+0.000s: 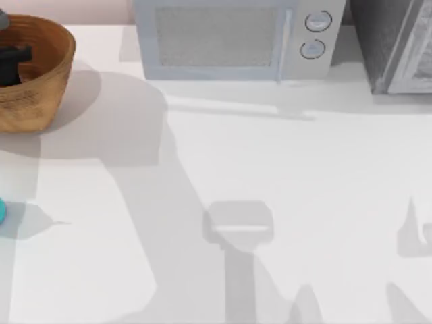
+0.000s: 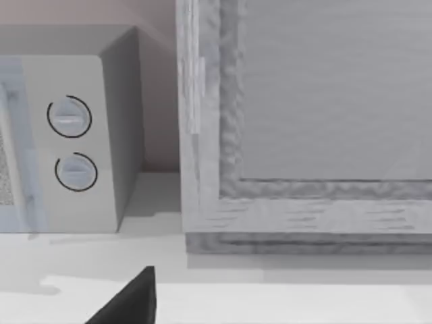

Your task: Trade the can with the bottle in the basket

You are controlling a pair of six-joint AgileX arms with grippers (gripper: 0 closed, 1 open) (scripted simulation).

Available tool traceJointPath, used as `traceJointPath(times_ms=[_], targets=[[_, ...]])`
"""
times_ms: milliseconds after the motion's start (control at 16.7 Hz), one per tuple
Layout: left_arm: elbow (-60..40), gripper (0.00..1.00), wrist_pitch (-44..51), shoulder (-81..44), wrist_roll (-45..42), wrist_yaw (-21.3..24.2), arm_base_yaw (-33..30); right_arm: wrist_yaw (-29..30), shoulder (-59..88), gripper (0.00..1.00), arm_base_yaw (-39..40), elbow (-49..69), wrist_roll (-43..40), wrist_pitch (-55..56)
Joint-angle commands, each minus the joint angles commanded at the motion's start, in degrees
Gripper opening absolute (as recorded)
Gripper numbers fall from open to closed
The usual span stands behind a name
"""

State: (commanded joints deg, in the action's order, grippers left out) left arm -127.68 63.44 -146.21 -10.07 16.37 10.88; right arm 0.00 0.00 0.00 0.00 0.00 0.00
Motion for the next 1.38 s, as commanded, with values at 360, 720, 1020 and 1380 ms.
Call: traceJointPath(times_ms=[360, 720, 1020, 1380], targets=[[2.20, 0.00, 0.28, 3.85, -0.24, 0.37, -0.38, 0.00, 0.00, 1.00, 0.00, 0.00, 0.00, 0.00], [10.62, 0.00, -4.90, 12.68, 1.52, -1.50, -0.11, 0.00, 0.00, 1.00, 0.00, 0.00, 0.00, 0.00], [31.09, 0.00, -17.28, 36.38, 3.44, -5.23, -0.92, 0.00, 0.00, 1.00, 0.00, 0.00, 0.00, 0.00], [65.02, 0.00, -35.92, 76.46, 5.40, -10.18, -3.71, 0.00, 0.00, 1.00, 0.00, 0.00, 0.00, 0.00]])
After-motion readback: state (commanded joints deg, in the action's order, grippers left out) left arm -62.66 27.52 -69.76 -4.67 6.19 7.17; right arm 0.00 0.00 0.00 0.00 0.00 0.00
